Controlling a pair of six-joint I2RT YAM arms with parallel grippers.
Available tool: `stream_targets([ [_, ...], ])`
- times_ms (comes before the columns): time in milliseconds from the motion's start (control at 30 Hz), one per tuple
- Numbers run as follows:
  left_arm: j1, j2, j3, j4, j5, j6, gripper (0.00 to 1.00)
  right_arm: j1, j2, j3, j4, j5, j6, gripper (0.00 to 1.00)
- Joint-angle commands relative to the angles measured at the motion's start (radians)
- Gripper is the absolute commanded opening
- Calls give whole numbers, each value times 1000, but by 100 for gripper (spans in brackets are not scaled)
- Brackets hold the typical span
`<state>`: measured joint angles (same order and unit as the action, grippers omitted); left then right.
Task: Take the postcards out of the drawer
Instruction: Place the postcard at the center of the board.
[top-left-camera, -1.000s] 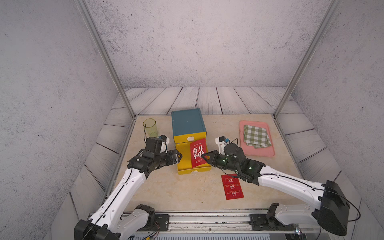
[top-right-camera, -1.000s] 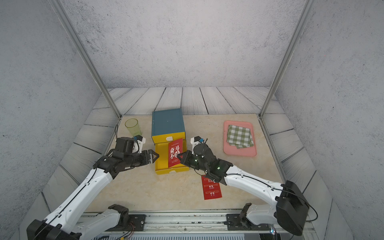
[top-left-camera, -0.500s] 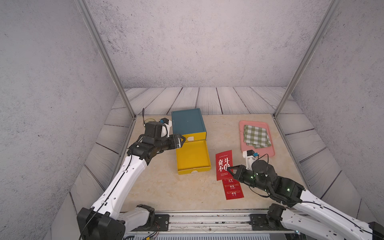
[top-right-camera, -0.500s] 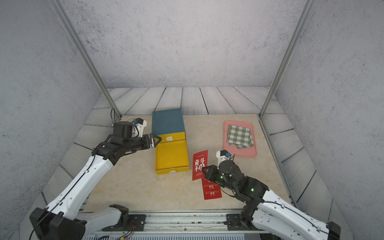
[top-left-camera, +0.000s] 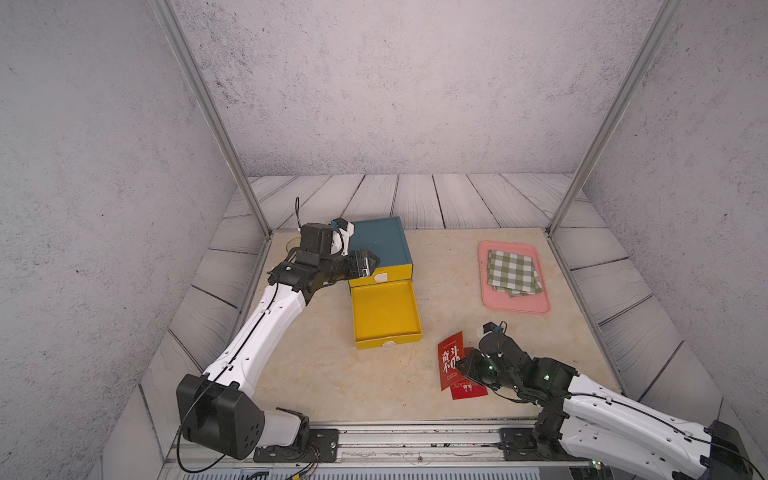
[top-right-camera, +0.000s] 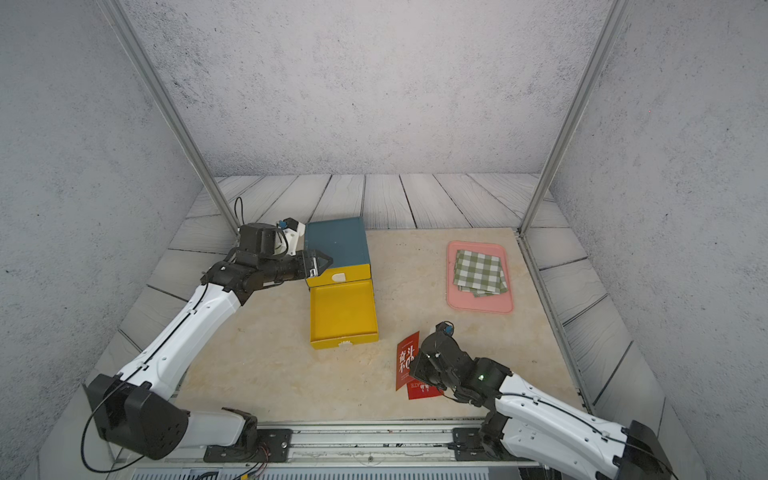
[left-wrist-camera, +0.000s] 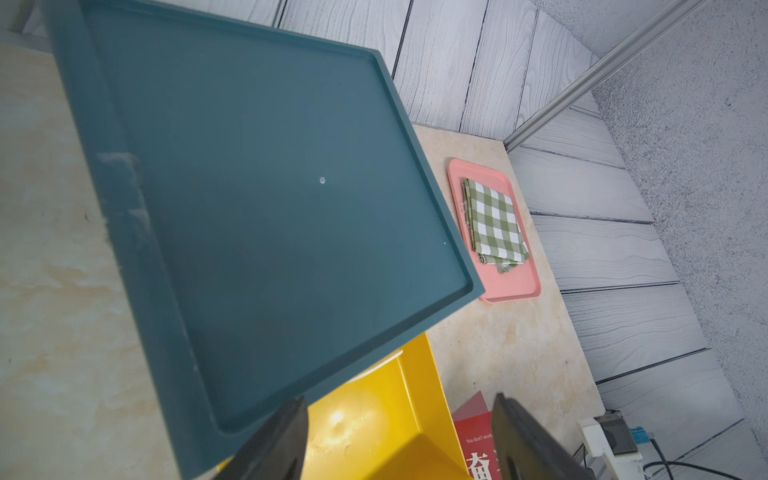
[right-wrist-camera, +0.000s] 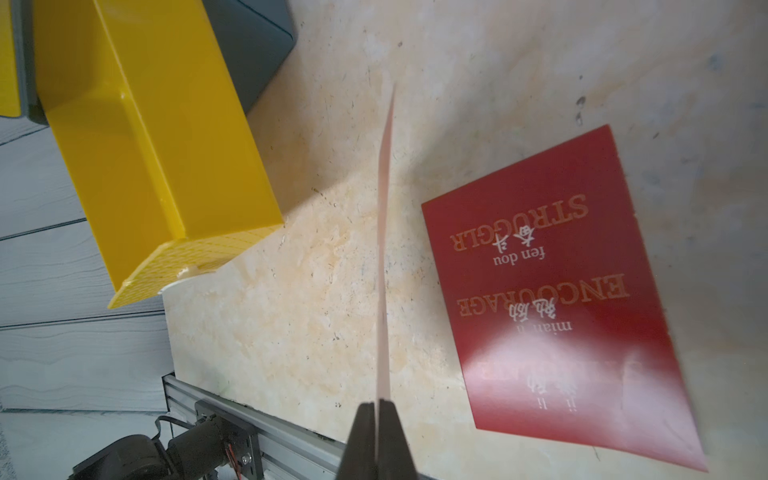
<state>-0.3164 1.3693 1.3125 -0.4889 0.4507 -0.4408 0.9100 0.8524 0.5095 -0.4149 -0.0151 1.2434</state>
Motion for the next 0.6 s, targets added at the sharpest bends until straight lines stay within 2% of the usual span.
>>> stream_targets([
  [0, -4, 6, 23, 12, 23, 17, 75, 16, 35, -12, 75, -26, 14, 0],
  [200, -4, -2, 14, 15, 22, 21, 76, 60, 110, -8, 142, -3, 25, 0],
  [567, -3, -16, -18, 19, 32, 20, 76, 248, 355, 48, 187, 135, 76, 2],
])
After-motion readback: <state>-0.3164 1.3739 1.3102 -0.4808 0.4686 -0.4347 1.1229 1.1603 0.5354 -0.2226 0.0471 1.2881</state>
